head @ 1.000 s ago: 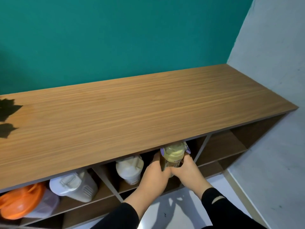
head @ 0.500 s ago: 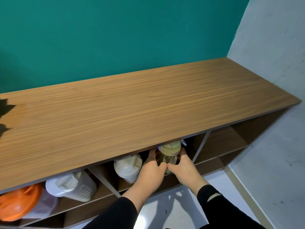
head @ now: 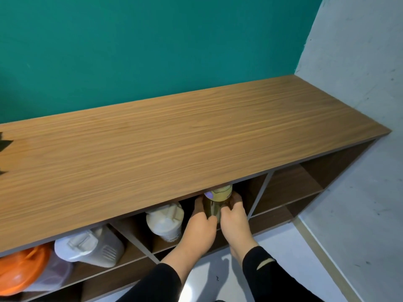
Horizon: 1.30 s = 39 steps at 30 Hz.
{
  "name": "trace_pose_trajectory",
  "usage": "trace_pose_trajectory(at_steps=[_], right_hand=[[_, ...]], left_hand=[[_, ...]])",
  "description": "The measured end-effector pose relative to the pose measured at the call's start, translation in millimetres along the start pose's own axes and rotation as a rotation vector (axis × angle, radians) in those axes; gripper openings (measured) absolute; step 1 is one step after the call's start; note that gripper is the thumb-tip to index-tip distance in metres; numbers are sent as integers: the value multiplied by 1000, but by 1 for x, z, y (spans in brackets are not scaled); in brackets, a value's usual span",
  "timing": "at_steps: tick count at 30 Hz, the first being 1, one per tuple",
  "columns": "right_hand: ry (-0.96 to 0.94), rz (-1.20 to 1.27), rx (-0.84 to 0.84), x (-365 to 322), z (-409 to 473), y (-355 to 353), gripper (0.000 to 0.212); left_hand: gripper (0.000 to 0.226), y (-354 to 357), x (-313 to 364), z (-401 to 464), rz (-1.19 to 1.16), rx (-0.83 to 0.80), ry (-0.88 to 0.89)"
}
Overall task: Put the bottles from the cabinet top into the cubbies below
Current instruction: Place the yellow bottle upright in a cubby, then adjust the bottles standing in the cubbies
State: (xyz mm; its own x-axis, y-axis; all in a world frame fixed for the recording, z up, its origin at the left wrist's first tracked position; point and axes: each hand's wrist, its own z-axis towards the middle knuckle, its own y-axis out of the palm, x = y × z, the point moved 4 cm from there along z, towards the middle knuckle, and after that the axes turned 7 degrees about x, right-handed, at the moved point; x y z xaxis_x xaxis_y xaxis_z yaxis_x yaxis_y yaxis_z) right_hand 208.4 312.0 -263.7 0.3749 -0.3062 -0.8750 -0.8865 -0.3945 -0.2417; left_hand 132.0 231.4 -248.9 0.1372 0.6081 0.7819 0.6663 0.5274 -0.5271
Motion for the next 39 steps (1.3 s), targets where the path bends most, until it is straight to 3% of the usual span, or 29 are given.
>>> trace_pose_trajectory(at_steps=[1, 4, 5, 7, 9, 11, 12, 14, 17, 20, 27, 32, 34, 37, 39], right_hand=[[10, 12, -5, -1, 2, 0, 52], [44, 54, 4, 0, 6, -1, 60], [50, 64, 21, 1, 6, -2, 57], [39, 46, 32, 0, 2, -2, 48], [30, 21, 17, 0, 0, 1, 45], [35, 27, 9, 1, 4, 1, 51], [38, 26, 6, 1, 6, 0, 55], [27, 13, -3, 1, 9, -2, 60], [33, 8, -22, 2, 10, -5, 58], [72, -32, -33, 5, 11, -5, 45], [106, -164, -28, 5, 11, -7, 19], [69, -257, -66, 5, 13, -6, 38], [71, -304, -93, 6, 11, -8, 40], [116, -390, -140, 15, 8, -9, 37], [193, -351, -211, 23, 6, -6, 31]], left_hand=[[55, 0, 1, -3, -23, 18, 13], [12, -5, 8, -10, 31, 14, -75], [31, -7, 6, -7, 34, 7, -106], [39, -5, 9, -6, 92, -59, -109], [13, 0, 10, -6, 21, -63, -78], [42, 4, 10, -8, -35, -34, -29], [45, 7, 9, -10, -76, -30, -20], [31, 11, 9, -15, -83, -26, -20], [29, 13, 8, -15, -106, -13, -18], [37, 12, 6, -14, -141, -5, -6], [22, 7, 3, -10, -97, -1, -26], [26, 6, -7, -9, -91, 1, -60], [8, 4, -14, -13, -101, 5, -72], [39, 2, -35, -20, -81, -12, -76], [44, -7, -52, -27, -93, -6, -123]])
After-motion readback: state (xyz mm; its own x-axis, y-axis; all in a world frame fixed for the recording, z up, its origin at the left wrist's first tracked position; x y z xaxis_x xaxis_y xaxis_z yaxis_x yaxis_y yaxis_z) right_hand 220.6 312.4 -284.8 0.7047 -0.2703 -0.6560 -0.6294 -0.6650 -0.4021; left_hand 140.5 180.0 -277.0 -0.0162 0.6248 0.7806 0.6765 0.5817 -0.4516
